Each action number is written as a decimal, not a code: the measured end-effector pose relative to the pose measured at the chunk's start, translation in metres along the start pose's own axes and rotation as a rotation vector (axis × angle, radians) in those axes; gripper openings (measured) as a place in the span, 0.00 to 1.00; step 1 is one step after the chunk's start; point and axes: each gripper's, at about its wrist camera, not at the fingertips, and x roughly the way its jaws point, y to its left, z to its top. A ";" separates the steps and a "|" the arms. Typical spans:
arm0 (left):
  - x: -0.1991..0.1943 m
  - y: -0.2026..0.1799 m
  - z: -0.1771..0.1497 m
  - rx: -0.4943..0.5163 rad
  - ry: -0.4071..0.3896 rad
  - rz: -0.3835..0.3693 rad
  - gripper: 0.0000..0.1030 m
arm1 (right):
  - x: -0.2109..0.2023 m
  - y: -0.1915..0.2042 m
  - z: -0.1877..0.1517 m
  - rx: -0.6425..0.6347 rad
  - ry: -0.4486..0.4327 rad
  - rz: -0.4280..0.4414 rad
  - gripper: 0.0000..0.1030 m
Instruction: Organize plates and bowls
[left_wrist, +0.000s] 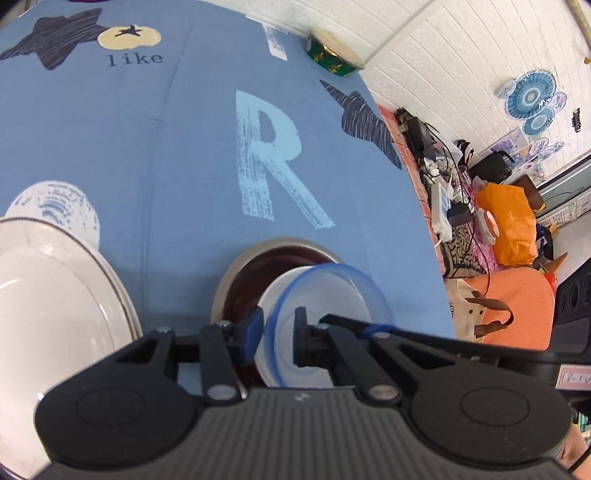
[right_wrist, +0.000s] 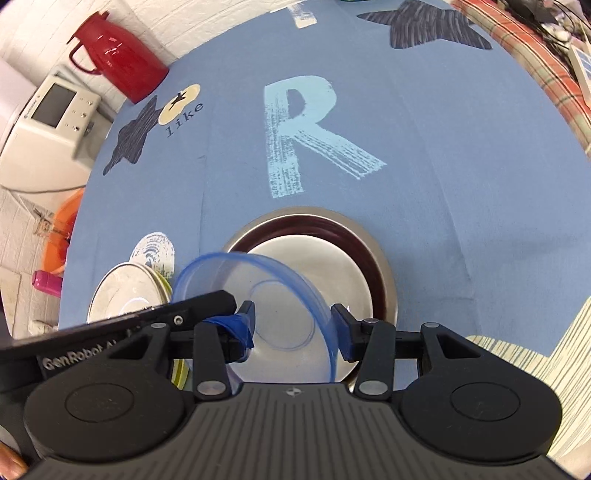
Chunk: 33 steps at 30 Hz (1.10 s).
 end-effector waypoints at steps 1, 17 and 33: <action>-0.001 0.001 0.001 0.000 -0.007 0.004 0.00 | -0.001 -0.002 0.001 0.008 -0.010 -0.003 0.31; -0.038 0.032 -0.004 0.165 -0.098 0.023 0.00 | -0.034 -0.057 -0.046 0.028 -0.273 0.048 0.33; -0.006 0.025 -0.005 0.208 -0.050 0.060 0.00 | -0.036 -0.089 -0.094 0.136 -0.324 0.136 0.36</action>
